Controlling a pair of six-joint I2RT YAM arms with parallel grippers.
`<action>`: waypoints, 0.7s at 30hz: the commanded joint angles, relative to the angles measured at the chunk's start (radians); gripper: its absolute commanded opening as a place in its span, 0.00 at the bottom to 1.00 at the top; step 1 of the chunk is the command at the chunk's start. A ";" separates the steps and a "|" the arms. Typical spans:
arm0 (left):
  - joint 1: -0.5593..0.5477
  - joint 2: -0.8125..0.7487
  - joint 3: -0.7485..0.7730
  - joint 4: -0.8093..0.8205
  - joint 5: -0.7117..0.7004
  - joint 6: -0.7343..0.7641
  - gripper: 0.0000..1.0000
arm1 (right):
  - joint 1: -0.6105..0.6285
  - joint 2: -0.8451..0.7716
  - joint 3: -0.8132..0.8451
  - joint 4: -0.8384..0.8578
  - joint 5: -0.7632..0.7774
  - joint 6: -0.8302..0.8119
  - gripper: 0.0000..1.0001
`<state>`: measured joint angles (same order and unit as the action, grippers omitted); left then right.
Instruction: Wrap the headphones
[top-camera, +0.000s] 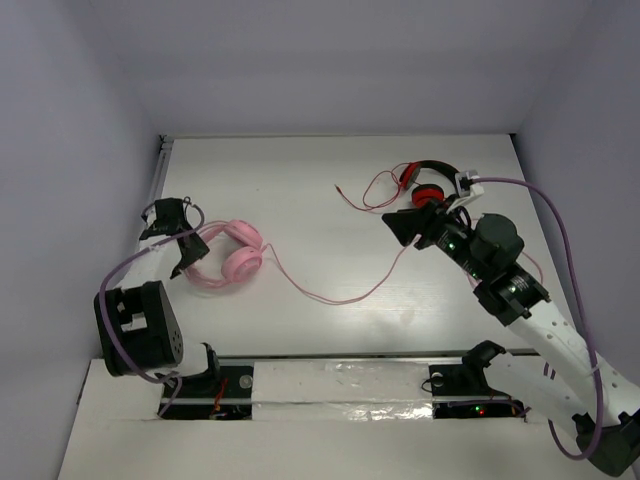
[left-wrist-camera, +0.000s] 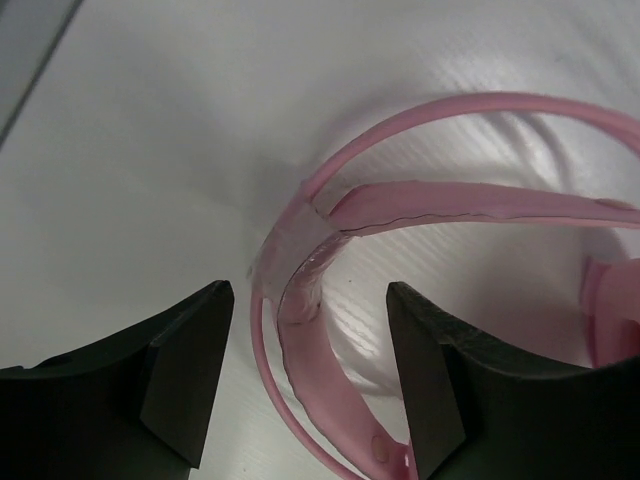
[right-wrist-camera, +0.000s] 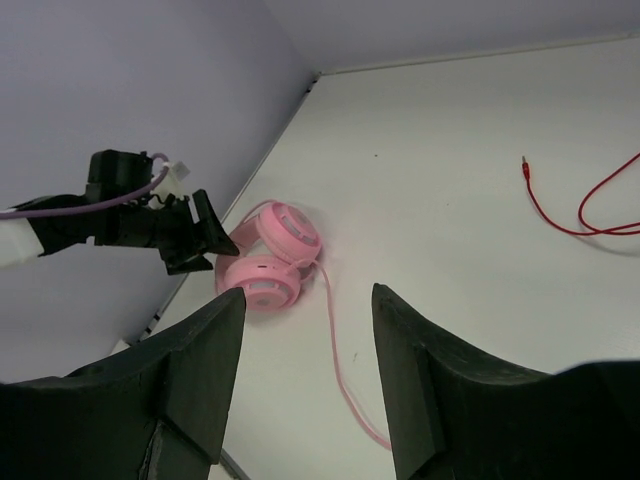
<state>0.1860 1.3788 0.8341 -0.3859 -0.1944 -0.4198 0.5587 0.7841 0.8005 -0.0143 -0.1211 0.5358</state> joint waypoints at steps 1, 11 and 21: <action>0.010 0.031 -0.038 0.044 0.039 0.022 0.58 | 0.007 -0.025 -0.020 0.060 -0.018 -0.007 0.59; 0.010 0.155 0.005 0.085 0.113 0.023 0.09 | 0.007 -0.034 -0.023 0.070 -0.018 -0.002 0.59; -0.025 0.322 0.218 0.148 0.187 -0.011 0.19 | 0.007 -0.020 -0.018 0.065 0.003 -0.008 0.59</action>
<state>0.1692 1.6676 0.9653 -0.2874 -0.0376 -0.4255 0.5587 0.7658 0.7792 0.0074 -0.1272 0.5358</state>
